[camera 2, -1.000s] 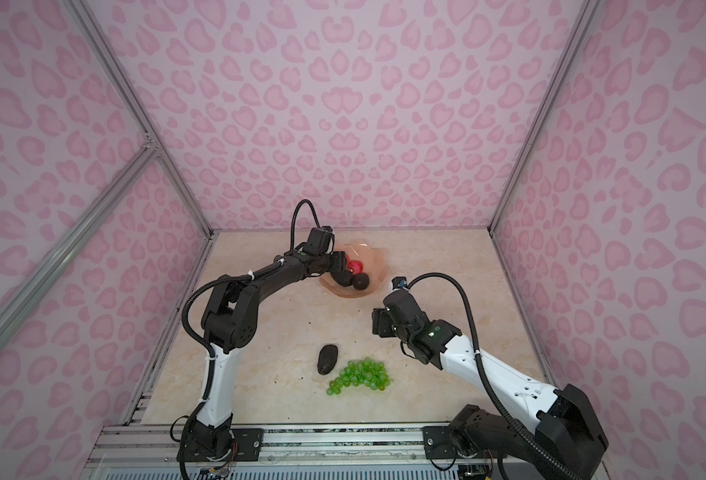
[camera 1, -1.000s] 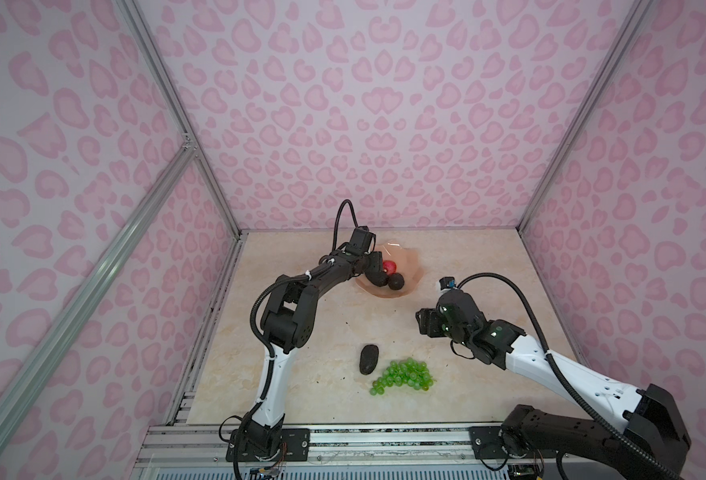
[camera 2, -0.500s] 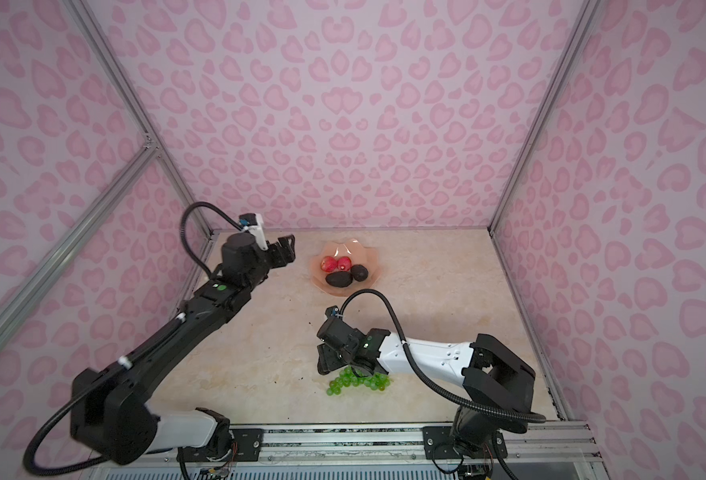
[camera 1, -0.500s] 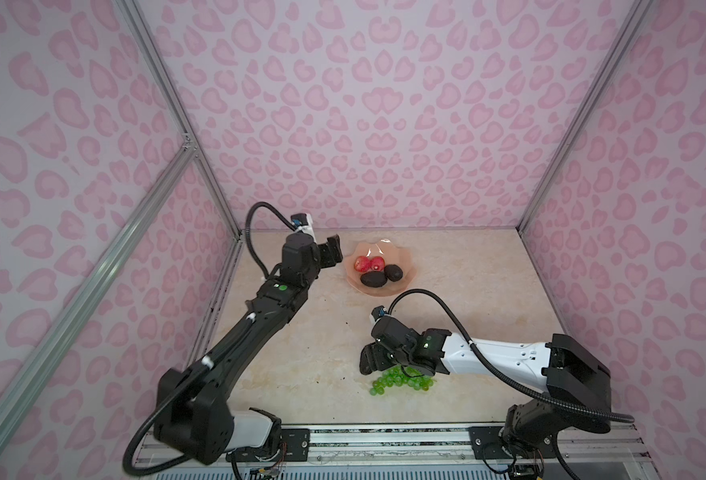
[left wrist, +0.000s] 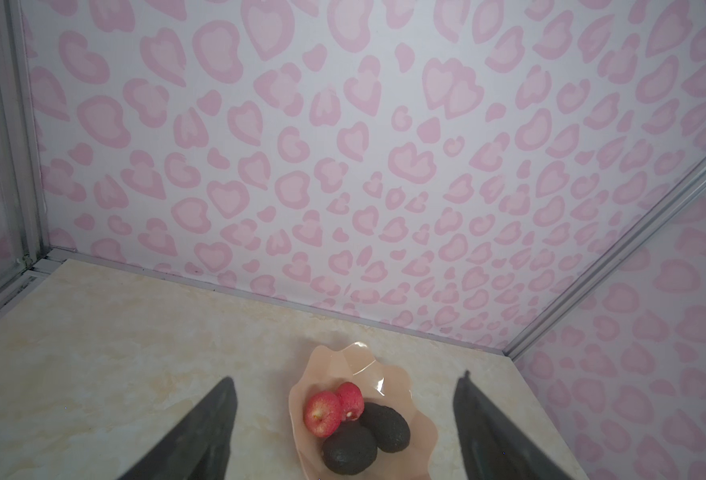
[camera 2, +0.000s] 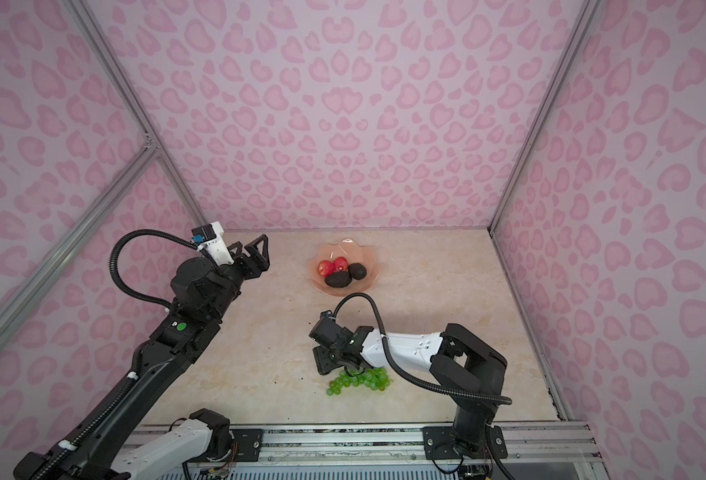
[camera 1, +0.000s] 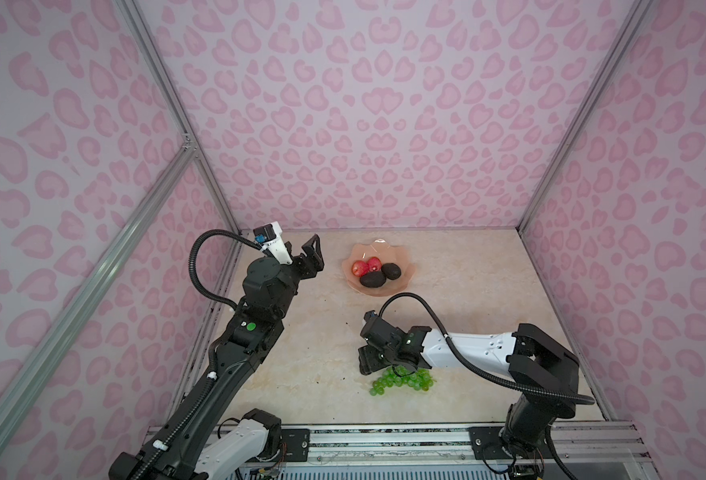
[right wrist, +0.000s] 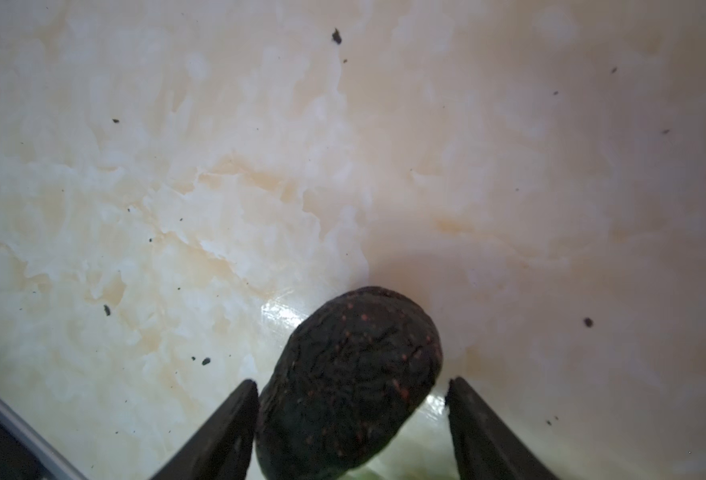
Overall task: Place and organize the fake fruits in the fruit bowl
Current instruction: 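Grasp the last avocado near the grapes with the right gripper while the left gripper withdraws, then carry the avocado into the bowl with the right gripper and release it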
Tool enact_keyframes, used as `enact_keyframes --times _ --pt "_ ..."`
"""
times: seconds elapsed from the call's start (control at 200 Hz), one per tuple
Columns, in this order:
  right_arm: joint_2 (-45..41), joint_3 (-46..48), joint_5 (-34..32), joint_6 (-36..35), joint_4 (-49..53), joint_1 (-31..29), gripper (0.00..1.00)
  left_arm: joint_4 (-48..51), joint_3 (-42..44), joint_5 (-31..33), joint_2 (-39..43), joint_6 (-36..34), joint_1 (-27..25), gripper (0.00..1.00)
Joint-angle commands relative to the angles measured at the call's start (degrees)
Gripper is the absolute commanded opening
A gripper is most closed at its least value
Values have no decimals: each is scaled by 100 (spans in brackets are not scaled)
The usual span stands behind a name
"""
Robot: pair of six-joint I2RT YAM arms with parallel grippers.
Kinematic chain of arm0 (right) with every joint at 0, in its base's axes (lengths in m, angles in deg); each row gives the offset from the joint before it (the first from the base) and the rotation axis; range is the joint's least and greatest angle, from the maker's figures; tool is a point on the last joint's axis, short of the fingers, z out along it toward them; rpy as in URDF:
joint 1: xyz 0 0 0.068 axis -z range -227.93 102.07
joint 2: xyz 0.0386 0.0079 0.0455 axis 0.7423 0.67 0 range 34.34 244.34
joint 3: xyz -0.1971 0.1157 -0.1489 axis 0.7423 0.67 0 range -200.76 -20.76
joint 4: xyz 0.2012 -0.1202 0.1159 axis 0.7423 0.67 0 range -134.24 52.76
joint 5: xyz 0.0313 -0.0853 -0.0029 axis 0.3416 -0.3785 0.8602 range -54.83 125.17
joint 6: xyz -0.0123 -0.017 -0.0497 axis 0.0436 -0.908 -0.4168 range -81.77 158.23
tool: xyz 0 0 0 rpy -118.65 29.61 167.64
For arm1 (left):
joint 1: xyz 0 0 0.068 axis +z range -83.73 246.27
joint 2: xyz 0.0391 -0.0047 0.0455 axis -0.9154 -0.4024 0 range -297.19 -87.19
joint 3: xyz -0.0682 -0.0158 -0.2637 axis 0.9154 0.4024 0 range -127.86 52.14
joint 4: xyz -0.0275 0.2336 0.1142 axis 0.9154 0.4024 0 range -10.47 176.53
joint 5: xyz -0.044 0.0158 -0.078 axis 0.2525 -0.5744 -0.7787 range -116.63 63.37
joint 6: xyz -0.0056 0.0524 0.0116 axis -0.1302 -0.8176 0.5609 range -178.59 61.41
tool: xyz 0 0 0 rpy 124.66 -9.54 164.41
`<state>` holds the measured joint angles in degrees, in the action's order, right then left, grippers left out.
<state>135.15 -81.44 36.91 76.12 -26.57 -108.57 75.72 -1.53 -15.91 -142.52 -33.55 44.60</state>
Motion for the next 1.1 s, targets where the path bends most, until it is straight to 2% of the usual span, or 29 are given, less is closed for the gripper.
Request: enact_keyframes --times 0.0,0.14,0.285,0.395,0.5,0.62,0.7,0.815,0.905,1.015,1.1 --pt "227 -114 266 9 -167 17 66 212 241 42 335 25 13 82" --pt "199 -101 297 65 -317 106 42 451 778 155 892 128 12 83" --pt "-472 1 228 -63 -307 602 31 756 1220 133 1377 185 13 84" --pt "-973 -319 -92 -633 140 1282 29 998 1455 104 1639 257 9 84" --pt "-1045 -854 -446 -1361 400 1995 29 1084 1692 -46 1851 380 13 84" --pt "-501 -1753 -486 -2086 526 2786 29 1227 1897 -138 2035 514 13 84" --pt "217 -2632 -347 -2453 879 3132 29 1323 1964 -199 2142 568 14 84" --pt "1324 -3991 -180 -2886 1616 3410 28 1478 1992 -262 2243 605 13 84" --pt "1944 -4760 -79 -2909 2045 3557 27 1604 1983 -247 2294 608 14 84" --pt "2146 -4889 113 -2754 2073 3581 25 1736 1949 -244 2340 583 14 84" --pt "1948 -4501 370 -2589 1802 3515 25 1811 1915 -223 2358 559 13 84"
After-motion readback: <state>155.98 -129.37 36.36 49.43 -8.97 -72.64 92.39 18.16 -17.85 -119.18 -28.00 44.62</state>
